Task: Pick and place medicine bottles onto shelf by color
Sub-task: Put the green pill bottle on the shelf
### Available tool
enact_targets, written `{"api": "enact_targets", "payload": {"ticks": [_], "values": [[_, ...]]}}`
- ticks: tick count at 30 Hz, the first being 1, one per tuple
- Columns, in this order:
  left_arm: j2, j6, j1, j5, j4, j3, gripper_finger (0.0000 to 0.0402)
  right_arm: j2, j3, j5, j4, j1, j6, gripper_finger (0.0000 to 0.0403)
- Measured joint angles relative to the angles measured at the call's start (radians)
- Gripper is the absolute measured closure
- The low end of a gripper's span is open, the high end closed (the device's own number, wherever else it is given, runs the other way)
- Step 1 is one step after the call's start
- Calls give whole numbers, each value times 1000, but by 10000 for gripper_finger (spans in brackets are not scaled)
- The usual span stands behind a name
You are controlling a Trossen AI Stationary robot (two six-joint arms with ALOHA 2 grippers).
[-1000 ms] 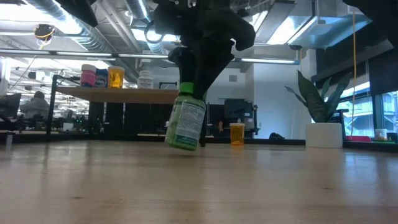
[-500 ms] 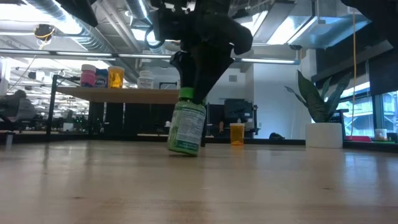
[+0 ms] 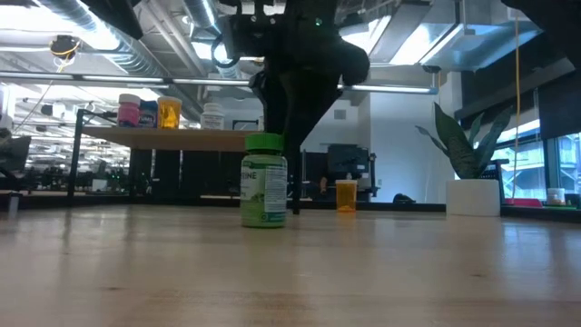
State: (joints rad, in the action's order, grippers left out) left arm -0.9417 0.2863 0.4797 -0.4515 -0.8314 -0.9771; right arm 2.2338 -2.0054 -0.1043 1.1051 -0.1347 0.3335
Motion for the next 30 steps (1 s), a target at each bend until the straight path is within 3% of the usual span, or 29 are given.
{"api": "enact_targets", "payload": {"ticks": [5,16,26,30], "values": [[0,0,0,0,0,0,125,1,-61,0,72,-12,-43,140],[0,0,-1,0,0,0,125,-12,-333,0,341,-18,-142,140],[-1,-8,-2,-3,1,0,125,-181,-346,-3,365,-6,-220,140],[-5,-9,-14,-8,10,0,125,-257,-346,-73,370,-7,-249,140]]}}
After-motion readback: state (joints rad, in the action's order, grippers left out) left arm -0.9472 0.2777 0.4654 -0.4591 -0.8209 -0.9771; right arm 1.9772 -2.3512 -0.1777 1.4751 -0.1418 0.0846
